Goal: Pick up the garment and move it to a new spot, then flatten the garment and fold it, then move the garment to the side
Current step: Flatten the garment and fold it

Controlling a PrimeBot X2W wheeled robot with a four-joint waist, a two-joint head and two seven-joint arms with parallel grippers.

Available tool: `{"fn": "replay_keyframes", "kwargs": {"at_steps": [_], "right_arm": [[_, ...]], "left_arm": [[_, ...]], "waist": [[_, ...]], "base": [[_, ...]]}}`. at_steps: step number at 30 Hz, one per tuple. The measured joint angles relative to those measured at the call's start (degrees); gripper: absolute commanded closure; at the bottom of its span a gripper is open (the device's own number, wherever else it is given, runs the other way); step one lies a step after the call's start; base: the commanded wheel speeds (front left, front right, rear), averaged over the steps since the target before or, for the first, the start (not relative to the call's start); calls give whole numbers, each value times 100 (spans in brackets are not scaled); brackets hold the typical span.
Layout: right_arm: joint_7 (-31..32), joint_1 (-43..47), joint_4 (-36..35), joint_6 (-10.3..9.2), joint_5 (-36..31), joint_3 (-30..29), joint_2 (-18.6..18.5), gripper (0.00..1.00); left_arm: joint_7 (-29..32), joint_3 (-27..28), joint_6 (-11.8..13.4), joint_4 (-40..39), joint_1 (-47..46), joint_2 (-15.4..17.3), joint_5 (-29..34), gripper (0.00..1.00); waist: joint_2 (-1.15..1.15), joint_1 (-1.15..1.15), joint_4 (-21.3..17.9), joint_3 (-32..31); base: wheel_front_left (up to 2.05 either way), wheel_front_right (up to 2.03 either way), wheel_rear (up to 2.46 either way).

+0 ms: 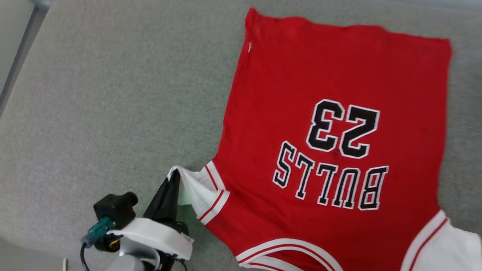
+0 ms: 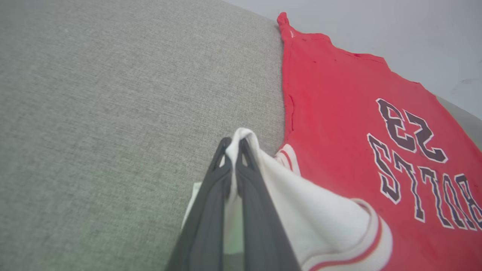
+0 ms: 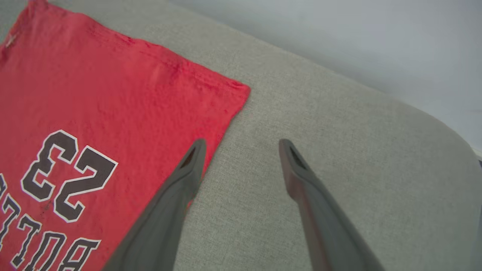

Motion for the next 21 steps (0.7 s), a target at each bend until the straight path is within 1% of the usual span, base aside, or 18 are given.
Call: {"fn": "replay_keyframes", "kwargs": {"at_steps": [3, 7, 10, 14, 17, 21], "right_arm": [[706, -419, 213, 0, -94, 153, -87, 0], [1258, -896, 509, 0, -231, 215, -138, 0], [1445, -1106, 638, 0, -453, 322, -145, 0], [1631, -1218, 809, 0, -568, 410, -175, 0], [1769, -1210, 794, -1, -582, 476, -350, 0], [1792, -1148, 658, -1, -485, 463, -530, 0]], "left_arm": [[0, 78, -157, 14, -137, -236, 188, 100], [0, 185, -372, 41, -304, -528, 393, 100], [0, 266, -510, 87, -397, -737, 531, 100], [-2, 372, -692, 190, -530, -957, 697, 100], [-11, 458, -836, 244, -582, -1111, 831, 100], [-25, 591, -985, 319, -598, -1268, 966, 100]], "waist": [[0, 0, 195, 305], [0, 0, 440, 709], [0, 0, 606, 1000], [0, -1, 804, 1354], [0, -3, 932, 1558], [0, -5, 1042, 1715]], "base": [[0, 0, 0], [0, 0, 0], [0, 0, 0], [0, 0, 0], [0, 0, 0], [0, 0, 0]]}}
